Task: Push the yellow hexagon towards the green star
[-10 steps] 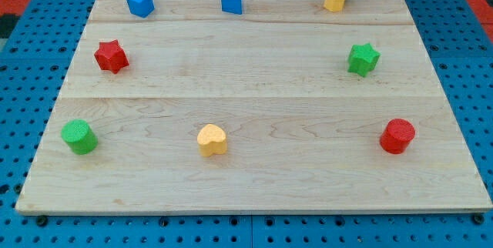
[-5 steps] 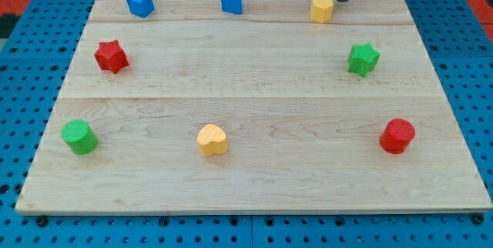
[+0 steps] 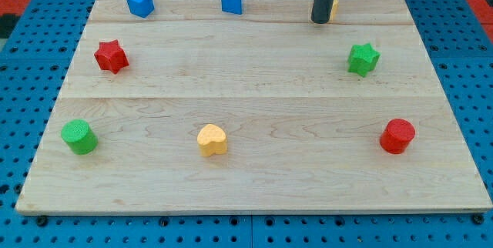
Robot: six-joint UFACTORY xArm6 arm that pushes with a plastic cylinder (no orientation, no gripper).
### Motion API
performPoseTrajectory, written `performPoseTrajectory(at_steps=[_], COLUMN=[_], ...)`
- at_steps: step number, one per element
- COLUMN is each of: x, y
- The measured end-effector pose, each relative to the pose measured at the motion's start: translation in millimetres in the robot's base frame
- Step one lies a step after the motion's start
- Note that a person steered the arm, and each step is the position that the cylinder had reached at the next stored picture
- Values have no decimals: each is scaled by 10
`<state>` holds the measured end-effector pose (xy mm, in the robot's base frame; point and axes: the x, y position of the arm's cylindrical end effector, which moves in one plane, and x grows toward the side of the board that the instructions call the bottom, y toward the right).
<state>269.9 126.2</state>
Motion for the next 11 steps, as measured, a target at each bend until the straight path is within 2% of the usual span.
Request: performPoseTrajectory(at_steps=[2,3,9,11], x=[-130,-233,-392,-394], y=[-571,-318,-212,135])
